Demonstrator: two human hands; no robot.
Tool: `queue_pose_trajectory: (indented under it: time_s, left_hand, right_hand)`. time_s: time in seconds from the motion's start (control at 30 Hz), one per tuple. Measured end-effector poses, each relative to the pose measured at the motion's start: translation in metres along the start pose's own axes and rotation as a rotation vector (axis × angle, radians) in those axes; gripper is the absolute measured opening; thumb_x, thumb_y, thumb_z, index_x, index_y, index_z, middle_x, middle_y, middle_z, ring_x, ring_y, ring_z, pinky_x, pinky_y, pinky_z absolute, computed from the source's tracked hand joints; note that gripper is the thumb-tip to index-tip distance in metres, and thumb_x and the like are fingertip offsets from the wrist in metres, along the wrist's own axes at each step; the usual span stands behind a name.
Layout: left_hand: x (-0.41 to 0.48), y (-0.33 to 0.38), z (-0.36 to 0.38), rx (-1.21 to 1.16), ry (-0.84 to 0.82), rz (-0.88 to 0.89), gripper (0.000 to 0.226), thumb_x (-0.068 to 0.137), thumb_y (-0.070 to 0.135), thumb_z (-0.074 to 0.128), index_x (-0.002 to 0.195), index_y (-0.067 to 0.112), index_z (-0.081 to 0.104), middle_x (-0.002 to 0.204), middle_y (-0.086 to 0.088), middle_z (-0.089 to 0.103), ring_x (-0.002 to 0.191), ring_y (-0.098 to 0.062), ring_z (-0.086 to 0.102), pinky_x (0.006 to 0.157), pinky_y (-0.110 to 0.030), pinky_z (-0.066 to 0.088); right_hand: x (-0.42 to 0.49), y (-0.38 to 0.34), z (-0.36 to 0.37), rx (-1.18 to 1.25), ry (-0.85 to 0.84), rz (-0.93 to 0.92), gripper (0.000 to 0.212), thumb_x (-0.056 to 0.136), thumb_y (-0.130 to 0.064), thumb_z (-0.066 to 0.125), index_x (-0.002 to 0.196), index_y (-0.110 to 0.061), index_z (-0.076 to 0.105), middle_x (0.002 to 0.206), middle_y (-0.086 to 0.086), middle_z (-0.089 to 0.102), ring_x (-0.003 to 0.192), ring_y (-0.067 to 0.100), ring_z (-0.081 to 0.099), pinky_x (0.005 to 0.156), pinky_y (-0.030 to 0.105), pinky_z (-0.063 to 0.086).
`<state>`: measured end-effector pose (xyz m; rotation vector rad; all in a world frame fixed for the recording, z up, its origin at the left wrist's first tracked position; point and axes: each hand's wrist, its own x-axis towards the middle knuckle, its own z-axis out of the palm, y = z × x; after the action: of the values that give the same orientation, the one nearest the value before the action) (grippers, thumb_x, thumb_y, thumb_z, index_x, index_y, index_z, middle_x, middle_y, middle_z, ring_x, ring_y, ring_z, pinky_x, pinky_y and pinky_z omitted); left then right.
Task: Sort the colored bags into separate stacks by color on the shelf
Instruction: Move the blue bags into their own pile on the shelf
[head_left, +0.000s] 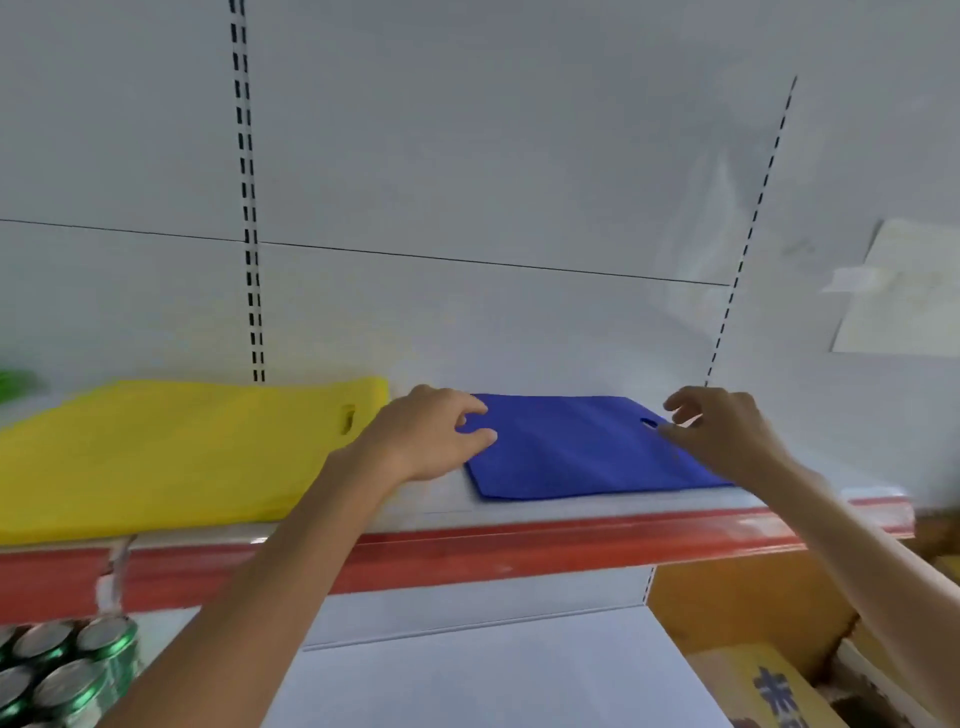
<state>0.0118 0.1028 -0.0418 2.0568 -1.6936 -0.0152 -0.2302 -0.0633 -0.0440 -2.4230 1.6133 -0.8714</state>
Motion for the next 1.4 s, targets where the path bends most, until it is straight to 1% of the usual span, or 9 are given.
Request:
queue_pose_trajectory:
  time_s: [0.1,0.23,0.33,0.57,0.7,0.87,1.13,1.27,1.4]
  left_hand:
    - [0.025,0.028,0.035,0.131,-0.041,-0.052,0.055,0.093,0.049,0.043,0.142,0.025,0.036,0.142,-0.002,0.044,0.128,-0.021,0.043,0.105,-0.032,0.034]
    - [0.046,0.040,0.067,0.303,-0.212,-0.284,0.068,0.093,0.059,0.028,0.149,0.025,0.012,0.147,-0.017,0.030,0.135,-0.030,0.028,0.108,-0.039,0.028]
    - [0.051,0.041,0.078,0.318,-0.236,-0.306,0.064,0.094,0.057,0.024,0.149,0.027,0.013,0.148,-0.015,0.030,0.137,-0.028,0.025,0.111,-0.038,0.024]
    - [0.054,0.046,0.080,0.433,-0.190,-0.288,0.058,0.098,0.050,0.017,0.148,0.023,0.017,0.152,-0.011,0.022,0.142,-0.022,0.012,0.115,-0.038,0.012]
    - [0.055,0.047,0.085,0.506,-0.213,-0.312,0.057,0.098,0.049,0.014,0.148,0.022,0.016,0.149,-0.014,0.028,0.139,-0.030,0.018,0.115,-0.039,0.014]
    - [0.051,0.050,0.085,0.473,-0.216,-0.315,0.056,0.099,0.047,0.016,0.148,0.020,0.020,0.143,-0.015,0.036,0.137,-0.028,0.023,0.113,-0.037,0.017]
    - [0.050,0.049,0.083,0.573,-0.259,-0.317,0.056,0.100,0.043,0.008,0.149,0.018,0.010,0.151,-0.019,0.020,0.142,-0.036,0.006,0.116,-0.043,0.006]
    - [0.050,0.051,0.083,0.573,-0.236,-0.256,0.056,0.101,0.040,0.011,0.148,0.012,0.021,0.154,-0.016,0.014,0.144,-0.029,0.002,0.117,-0.042,0.007]
    - [0.050,0.050,0.082,0.450,-0.115,-0.197,0.051,0.099,0.044,0.028,0.127,0.010,0.053,0.146,-0.011,0.032,0.133,-0.024,0.027,0.108,-0.032,0.026]
  right_hand:
    - [0.025,0.053,-0.013,0.015,0.012,0.053,0.025,0.083,-0.023,0.067,0.107,-0.016,0.066,0.093,0.000,0.065,0.092,0.027,0.061,0.084,0.037,0.050]
    - [0.056,0.082,-0.005,0.016,-0.068,0.044,0.034,0.086,-0.025,0.062,0.119,-0.016,0.060,0.111,0.006,0.064,0.097,0.028,0.061,0.084,0.035,0.049]
    - [0.067,0.093,0.015,-0.032,-0.135,0.048,0.041,0.088,-0.030,0.057,0.126,-0.017,0.055,0.119,0.008,0.061,0.104,0.030,0.059,0.086,0.034,0.048]
    - [0.079,0.097,0.031,-0.140,-0.131,-0.040,0.020,0.088,-0.025,0.054,0.100,-0.019,0.069,0.106,0.009,0.065,0.097,0.031,0.058,0.069,0.028,0.039]
    - [0.080,0.101,0.032,-0.049,-0.077,-0.025,0.021,0.084,-0.015,0.056,0.100,-0.019,0.069,0.108,0.010,0.064,0.099,0.033,0.057,0.070,0.029,0.038]
    - [0.077,0.106,0.036,0.100,-0.036,-0.052,0.026,0.080,-0.014,0.063,0.106,-0.016,0.067,0.109,0.010,0.064,0.100,0.032,0.056,0.072,0.031,0.040]
    - [0.080,0.107,0.042,0.108,-0.055,-0.088,0.033,0.076,-0.010,0.069,0.109,-0.011,0.065,0.112,0.011,0.061,0.102,0.031,0.054,0.081,0.034,0.042]
    - [0.081,0.108,0.041,0.099,-0.046,-0.078,0.031,0.076,-0.007,0.065,0.107,-0.012,0.065,0.112,0.011,0.061,0.103,0.032,0.054,0.080,0.034,0.042]
    - [0.082,0.107,0.042,0.097,-0.038,-0.079,0.032,0.077,-0.009,0.065,0.109,-0.012,0.063,0.111,0.011,0.059,0.100,0.032,0.054,0.073,0.031,0.039]
